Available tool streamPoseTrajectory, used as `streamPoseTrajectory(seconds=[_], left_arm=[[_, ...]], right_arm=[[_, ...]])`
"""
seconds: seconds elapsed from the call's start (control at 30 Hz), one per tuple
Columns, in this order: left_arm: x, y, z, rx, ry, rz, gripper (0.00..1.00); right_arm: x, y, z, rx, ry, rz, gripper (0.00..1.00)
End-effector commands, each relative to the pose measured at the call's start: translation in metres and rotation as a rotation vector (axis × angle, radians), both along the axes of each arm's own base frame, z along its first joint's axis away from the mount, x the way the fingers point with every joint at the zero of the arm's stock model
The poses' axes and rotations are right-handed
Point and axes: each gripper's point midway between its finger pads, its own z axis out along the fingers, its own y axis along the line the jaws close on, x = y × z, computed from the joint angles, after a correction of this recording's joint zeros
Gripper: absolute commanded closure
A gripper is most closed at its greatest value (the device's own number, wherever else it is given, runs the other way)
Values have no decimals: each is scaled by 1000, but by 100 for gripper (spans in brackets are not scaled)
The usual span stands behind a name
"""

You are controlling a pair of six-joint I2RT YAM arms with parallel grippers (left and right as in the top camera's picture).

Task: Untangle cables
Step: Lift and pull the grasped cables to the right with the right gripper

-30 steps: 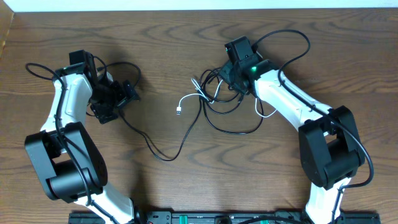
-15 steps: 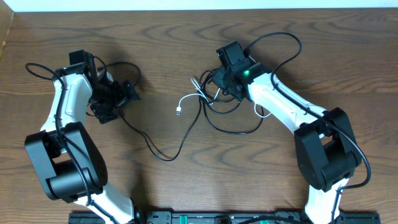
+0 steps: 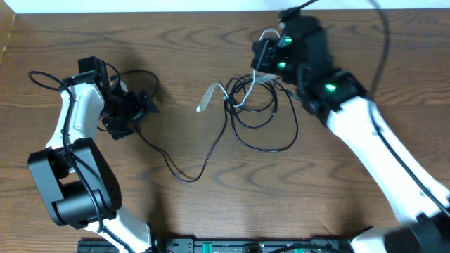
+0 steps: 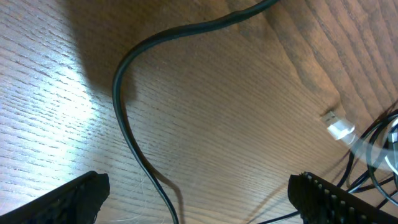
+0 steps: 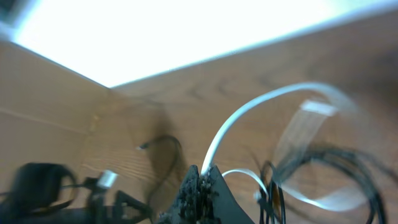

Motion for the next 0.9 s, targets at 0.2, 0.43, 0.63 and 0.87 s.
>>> streamPoseTrajectory(seconds=[0.2,0.43,0.63,0.87], left_arm=[[-2,2,-3,4,17,14,2],[-2,2,-3,4,17,14,2],[-2,2,-3,4,17,14,2],[-2,2,-3,4,17,14,2]], right_arm=[[-60,-58,132,-72,-392,-70,99],[-105,-128,188,-101,-535,-320,99],[-137,-207,205,-139,-548,-689,99],[-159,-217,218,-36,-572,-707,99]])
